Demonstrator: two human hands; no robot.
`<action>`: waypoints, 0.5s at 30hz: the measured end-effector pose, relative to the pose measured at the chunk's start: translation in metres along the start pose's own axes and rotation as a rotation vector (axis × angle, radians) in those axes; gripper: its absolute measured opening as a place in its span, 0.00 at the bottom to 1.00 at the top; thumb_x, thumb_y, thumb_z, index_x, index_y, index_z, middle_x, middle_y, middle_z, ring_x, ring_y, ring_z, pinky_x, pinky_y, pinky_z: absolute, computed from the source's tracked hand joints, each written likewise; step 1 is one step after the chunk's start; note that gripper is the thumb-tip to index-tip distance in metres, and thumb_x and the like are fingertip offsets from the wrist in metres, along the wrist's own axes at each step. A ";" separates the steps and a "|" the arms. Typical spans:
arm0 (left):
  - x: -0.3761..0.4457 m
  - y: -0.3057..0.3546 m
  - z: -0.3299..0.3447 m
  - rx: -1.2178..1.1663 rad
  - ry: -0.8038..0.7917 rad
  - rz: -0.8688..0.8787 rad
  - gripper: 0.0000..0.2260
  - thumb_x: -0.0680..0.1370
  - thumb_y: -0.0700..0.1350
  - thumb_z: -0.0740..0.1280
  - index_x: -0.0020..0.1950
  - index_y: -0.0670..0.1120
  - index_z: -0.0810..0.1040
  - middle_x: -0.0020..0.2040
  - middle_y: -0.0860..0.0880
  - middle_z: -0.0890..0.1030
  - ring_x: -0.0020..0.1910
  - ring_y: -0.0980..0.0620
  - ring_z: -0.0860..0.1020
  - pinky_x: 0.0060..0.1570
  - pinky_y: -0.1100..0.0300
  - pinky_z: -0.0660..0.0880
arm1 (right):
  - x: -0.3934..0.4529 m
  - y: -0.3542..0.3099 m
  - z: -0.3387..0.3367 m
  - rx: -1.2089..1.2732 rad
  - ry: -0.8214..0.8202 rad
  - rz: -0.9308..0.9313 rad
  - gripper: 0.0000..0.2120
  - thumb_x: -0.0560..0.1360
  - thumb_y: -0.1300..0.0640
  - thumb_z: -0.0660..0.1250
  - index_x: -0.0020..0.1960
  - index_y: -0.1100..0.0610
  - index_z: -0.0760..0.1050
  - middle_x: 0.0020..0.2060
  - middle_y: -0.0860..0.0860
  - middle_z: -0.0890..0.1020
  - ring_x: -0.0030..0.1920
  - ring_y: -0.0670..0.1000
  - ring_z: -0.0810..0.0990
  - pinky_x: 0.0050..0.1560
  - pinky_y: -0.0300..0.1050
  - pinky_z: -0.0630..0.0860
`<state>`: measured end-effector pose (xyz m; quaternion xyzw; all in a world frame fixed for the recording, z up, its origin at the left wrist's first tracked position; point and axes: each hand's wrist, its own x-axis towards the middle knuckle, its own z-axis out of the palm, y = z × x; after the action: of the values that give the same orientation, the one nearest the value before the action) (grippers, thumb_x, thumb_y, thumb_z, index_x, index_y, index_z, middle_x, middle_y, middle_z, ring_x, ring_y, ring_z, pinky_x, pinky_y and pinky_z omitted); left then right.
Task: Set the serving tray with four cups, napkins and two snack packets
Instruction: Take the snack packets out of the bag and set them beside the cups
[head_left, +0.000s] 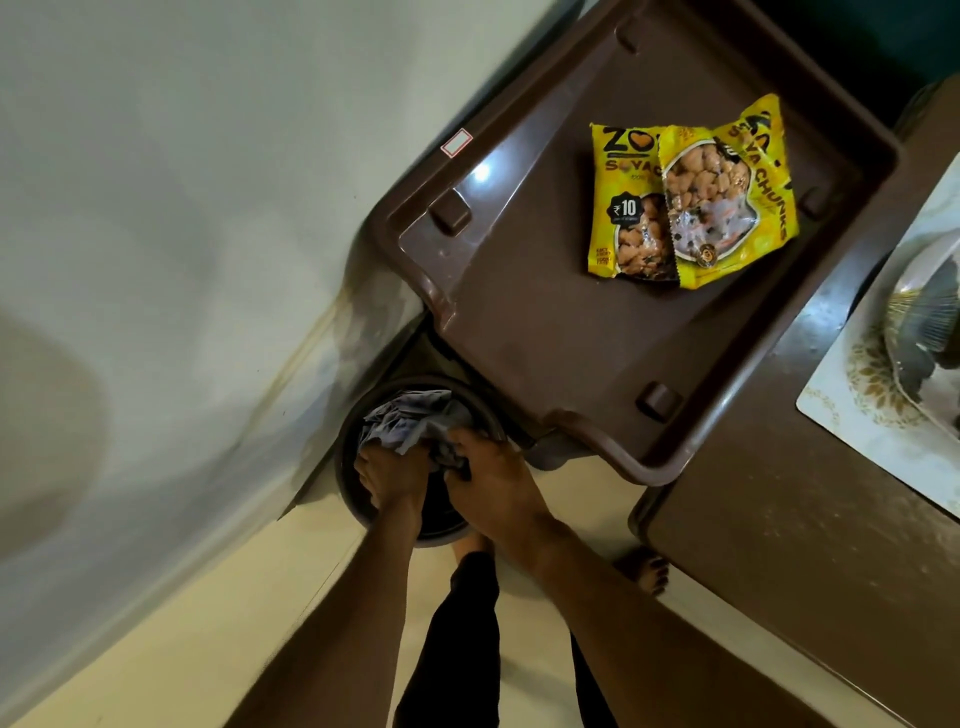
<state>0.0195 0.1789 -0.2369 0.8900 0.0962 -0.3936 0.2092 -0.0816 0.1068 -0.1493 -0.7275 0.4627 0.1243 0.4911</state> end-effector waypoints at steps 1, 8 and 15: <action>-0.004 0.004 -0.002 -0.037 0.019 0.022 0.39 0.76 0.52 0.76 0.79 0.39 0.63 0.79 0.39 0.67 0.78 0.36 0.66 0.75 0.40 0.68 | -0.001 -0.002 -0.001 0.001 -0.002 -0.003 0.21 0.79 0.60 0.66 0.72 0.55 0.72 0.70 0.53 0.78 0.73 0.53 0.74 0.75 0.46 0.70; -0.040 0.030 -0.032 -0.284 0.062 0.179 0.31 0.72 0.51 0.71 0.73 0.42 0.74 0.69 0.40 0.78 0.68 0.38 0.77 0.69 0.41 0.75 | -0.010 -0.022 -0.010 -0.008 -0.024 -0.012 0.21 0.79 0.58 0.64 0.71 0.54 0.72 0.66 0.55 0.81 0.69 0.55 0.78 0.71 0.52 0.75; -0.086 0.051 -0.065 -0.438 0.028 0.252 0.16 0.79 0.41 0.70 0.66 0.42 0.76 0.61 0.42 0.82 0.61 0.42 0.81 0.65 0.42 0.79 | -0.028 -0.057 -0.028 0.036 0.007 -0.102 0.24 0.79 0.60 0.65 0.75 0.53 0.69 0.67 0.54 0.81 0.68 0.54 0.78 0.72 0.52 0.75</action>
<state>0.0222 0.1619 -0.1189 0.8338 0.0705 -0.3218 0.4429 -0.0592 0.1036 -0.0840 -0.7416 0.4288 0.0883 0.5082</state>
